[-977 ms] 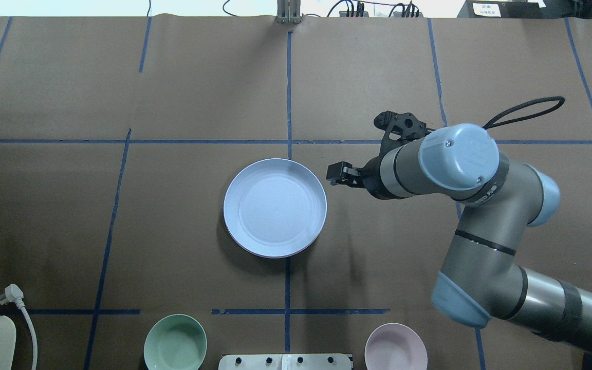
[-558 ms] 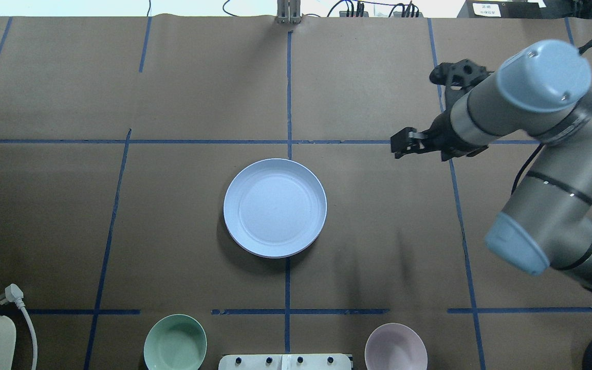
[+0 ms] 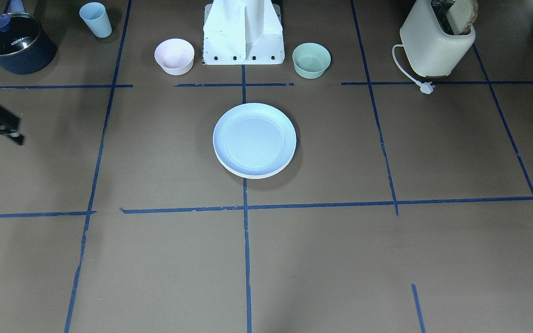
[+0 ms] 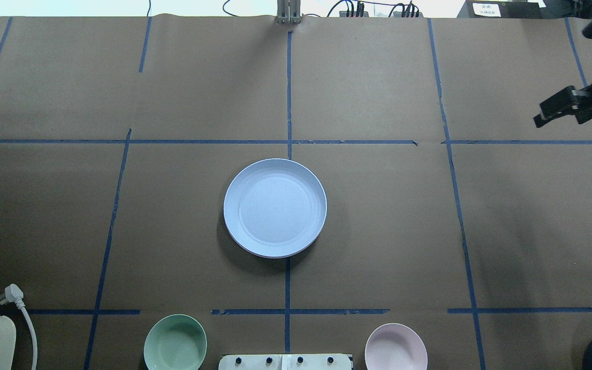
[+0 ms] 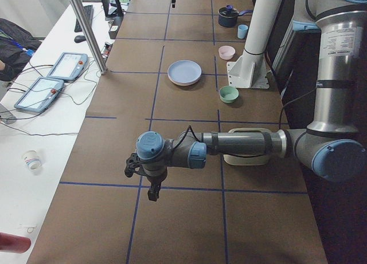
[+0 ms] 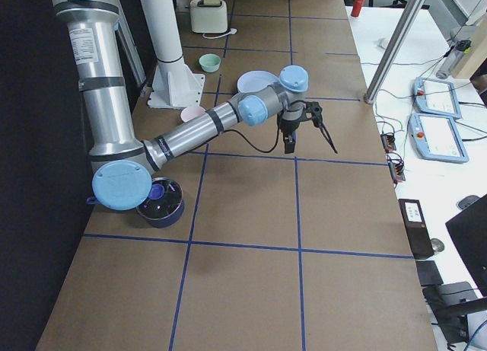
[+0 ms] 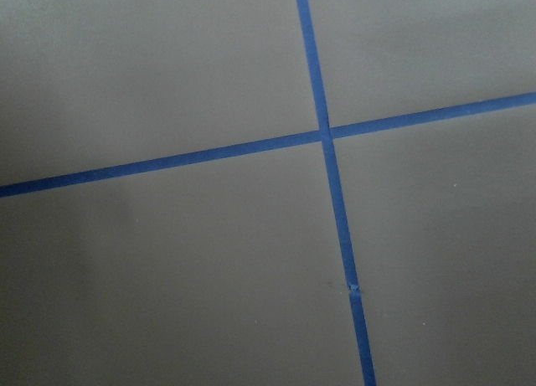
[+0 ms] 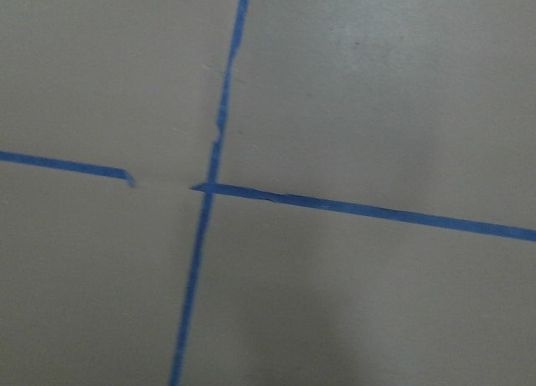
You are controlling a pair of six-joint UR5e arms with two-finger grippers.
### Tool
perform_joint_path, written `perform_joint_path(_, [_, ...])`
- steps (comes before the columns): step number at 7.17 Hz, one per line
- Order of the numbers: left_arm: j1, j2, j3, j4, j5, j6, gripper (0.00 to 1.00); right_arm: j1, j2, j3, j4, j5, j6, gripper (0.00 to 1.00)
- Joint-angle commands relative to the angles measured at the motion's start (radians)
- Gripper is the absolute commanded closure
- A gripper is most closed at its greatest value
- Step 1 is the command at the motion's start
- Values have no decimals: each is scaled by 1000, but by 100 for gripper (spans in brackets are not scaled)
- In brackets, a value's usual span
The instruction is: Stack three plates with pink and blue
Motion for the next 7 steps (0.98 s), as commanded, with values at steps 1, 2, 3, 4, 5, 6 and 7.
perform_joint_path(1, [-1,1,-1,2,-35,-5,0,167,-93,-131,2,49,-299,0])
perform_joint_path(2, [-1,1,-2,1,-36,-7,0,242,-122,-165,-1,56,-394,0])
perform_joint_path(3, [-1,2,-2,2,-37,-7,0,284,-171,-181,5,61,-440,0])
perform_joint_path(4, [-2,2,-4,1,-37,-7,0,298,-186,-205,4,52,-436,0])
perform_joint_path(5, [-2,2,-5,1,-38,-7,0,298,-183,-225,12,60,-433,0])
perform_joint_path(6, [-2,2,-2,1,-37,-7,0,298,-191,-236,13,66,-451,0])
perform_joint_path(7, [-2,2,1,-1,-38,-5,0,300,-191,-264,21,61,-447,0])
